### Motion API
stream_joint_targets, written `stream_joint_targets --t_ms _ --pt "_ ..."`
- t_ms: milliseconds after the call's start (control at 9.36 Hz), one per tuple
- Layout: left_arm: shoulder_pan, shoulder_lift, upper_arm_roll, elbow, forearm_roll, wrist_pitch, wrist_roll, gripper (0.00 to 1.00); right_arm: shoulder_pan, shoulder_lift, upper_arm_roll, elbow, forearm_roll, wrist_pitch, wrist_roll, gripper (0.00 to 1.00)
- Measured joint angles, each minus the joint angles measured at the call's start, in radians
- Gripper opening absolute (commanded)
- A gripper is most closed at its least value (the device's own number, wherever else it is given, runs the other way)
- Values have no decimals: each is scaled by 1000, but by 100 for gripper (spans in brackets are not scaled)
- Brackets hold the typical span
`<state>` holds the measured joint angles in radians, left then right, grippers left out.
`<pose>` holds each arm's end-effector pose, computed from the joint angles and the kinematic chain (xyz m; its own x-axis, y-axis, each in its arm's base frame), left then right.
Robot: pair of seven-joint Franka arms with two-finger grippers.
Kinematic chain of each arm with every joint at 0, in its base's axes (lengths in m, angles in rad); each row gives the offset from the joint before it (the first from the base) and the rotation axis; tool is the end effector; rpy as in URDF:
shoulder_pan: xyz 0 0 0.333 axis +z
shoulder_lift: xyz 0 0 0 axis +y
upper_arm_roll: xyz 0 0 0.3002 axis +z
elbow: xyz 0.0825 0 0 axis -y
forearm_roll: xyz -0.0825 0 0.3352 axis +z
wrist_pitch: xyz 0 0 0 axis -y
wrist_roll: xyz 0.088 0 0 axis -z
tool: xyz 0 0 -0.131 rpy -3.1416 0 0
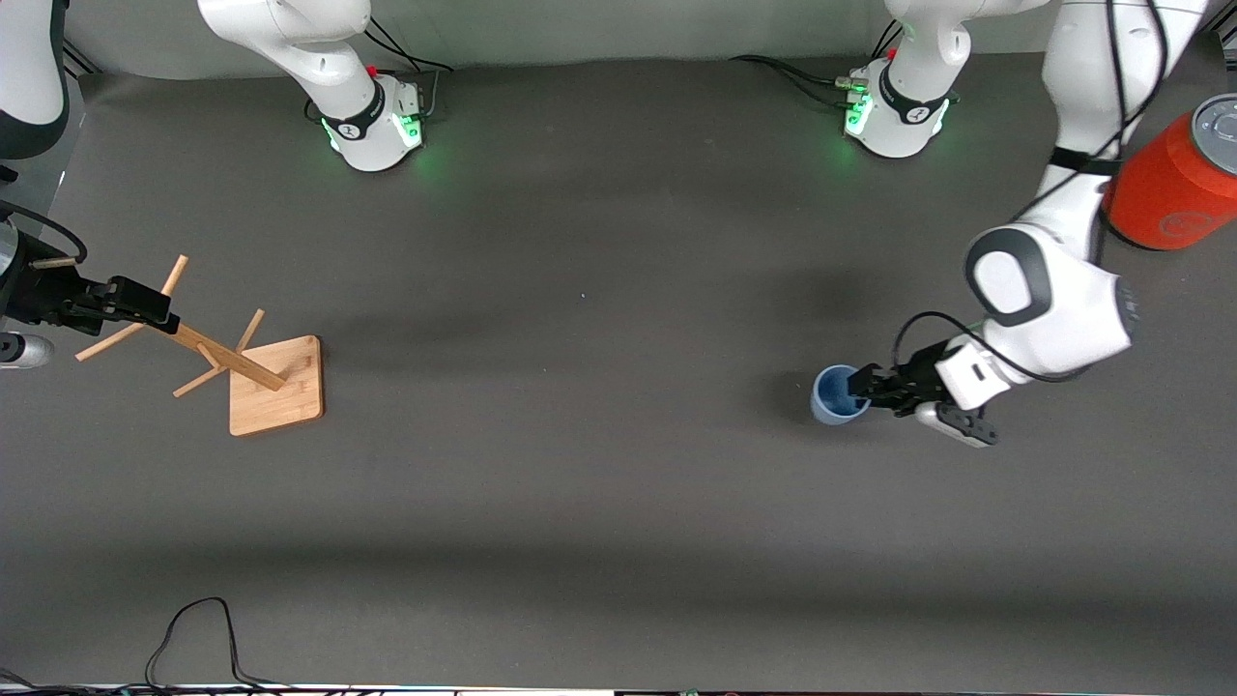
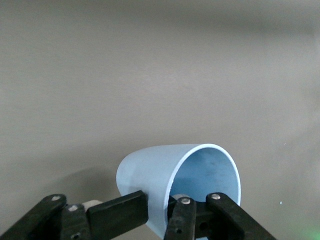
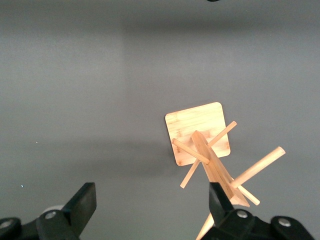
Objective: Rotate and upright cup with both arms
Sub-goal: 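Lower the held cup back to the table middle with the left gripper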
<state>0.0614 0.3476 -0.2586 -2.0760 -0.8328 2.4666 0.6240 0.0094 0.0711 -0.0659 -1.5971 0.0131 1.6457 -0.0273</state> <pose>0.5479 -0.1164 0.2718 0.9787 -0.0867 0.1860 -0.1760 -0.8211 0.5430 0.5296 -0.0273 0.5432 0.9993 -0.0301 -0.0221 -0.0303 -0.9995 -0.0090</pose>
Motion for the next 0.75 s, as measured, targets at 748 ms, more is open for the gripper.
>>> stream_joint_targets --t_ms 748 --pt "-210 109 -12 -16 -340 263 -12 0 0 0 0 -1 0 -2 0 100"
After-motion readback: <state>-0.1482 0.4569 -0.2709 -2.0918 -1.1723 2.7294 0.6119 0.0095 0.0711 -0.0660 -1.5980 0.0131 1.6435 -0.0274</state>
